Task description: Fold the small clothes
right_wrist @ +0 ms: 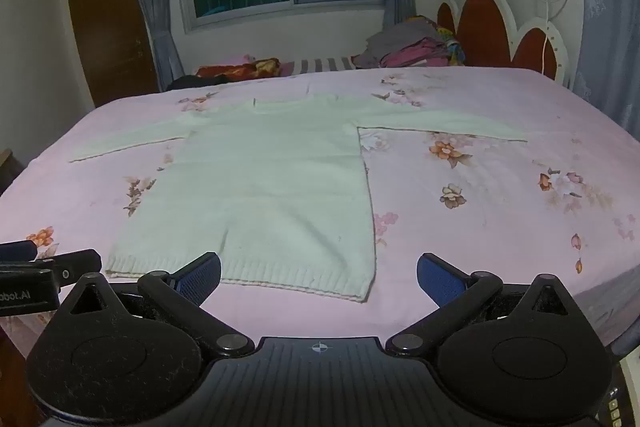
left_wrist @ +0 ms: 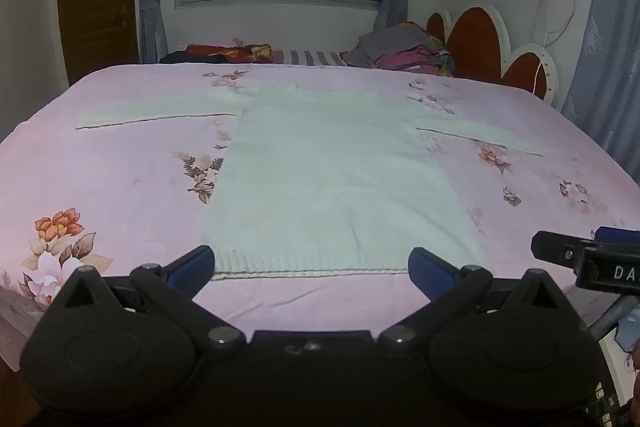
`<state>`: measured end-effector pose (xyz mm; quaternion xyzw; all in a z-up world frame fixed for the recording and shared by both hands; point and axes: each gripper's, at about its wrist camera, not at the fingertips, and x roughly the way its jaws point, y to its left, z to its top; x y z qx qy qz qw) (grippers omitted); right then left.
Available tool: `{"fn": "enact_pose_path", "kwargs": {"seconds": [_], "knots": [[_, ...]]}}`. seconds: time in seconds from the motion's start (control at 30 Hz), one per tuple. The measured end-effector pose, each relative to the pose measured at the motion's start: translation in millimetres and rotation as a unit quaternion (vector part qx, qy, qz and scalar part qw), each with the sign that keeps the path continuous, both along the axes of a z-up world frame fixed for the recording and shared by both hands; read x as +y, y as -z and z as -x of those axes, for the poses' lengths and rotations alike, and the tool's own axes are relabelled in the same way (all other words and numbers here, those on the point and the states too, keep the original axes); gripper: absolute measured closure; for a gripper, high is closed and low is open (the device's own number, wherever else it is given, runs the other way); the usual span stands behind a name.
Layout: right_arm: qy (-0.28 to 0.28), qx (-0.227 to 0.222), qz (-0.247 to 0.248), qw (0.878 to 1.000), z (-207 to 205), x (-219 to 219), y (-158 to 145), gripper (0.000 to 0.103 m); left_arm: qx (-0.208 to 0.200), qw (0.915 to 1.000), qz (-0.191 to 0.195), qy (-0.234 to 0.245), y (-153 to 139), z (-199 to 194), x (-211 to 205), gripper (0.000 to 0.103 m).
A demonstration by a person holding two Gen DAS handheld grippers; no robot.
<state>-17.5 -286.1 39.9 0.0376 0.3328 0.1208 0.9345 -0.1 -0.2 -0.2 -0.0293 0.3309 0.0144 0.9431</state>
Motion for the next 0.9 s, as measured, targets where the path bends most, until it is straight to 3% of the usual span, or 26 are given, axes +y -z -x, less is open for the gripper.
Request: {"fn": "enact_pose_path", "kwargs": {"seconds": [0.9], "knots": [[-0.008, -0.003, 0.001, 1.0, 4.9, 11.0, -5.3, 0.0, 0.0, 0.9999, 0.006, -0.01, -1.6, 5.3, 3.4, 0.0]]}}
